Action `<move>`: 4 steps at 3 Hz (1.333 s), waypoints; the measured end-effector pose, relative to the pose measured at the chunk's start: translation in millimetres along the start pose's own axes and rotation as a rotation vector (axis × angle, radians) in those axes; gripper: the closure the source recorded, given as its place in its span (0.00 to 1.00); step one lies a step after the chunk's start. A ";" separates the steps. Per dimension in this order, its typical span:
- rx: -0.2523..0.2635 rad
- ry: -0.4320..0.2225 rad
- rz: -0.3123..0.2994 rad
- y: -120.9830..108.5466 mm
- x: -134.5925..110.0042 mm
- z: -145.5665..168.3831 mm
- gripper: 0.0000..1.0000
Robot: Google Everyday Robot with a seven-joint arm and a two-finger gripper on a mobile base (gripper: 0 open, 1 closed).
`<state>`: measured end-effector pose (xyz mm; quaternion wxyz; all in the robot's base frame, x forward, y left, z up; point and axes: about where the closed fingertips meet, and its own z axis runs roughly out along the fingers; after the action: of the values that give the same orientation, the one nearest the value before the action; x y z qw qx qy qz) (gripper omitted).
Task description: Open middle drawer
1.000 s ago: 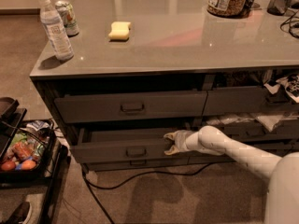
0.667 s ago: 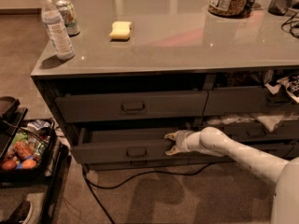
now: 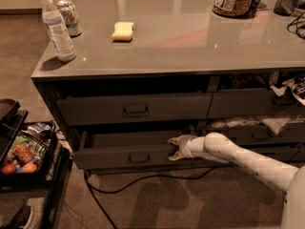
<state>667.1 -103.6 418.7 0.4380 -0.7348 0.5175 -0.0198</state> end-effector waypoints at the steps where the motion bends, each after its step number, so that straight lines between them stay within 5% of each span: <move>1: 0.007 -0.004 -0.004 7.4 -8.8 -1.9 1.00; 4: 0.007 -0.005 -0.004 8.7 -7.1 -4.6 0.35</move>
Offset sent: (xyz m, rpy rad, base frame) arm -0.0112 0.0057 -0.0001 0.0046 -0.0072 0.0024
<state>655.2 -101.6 418.7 0.4416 -0.7343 0.5151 -0.0207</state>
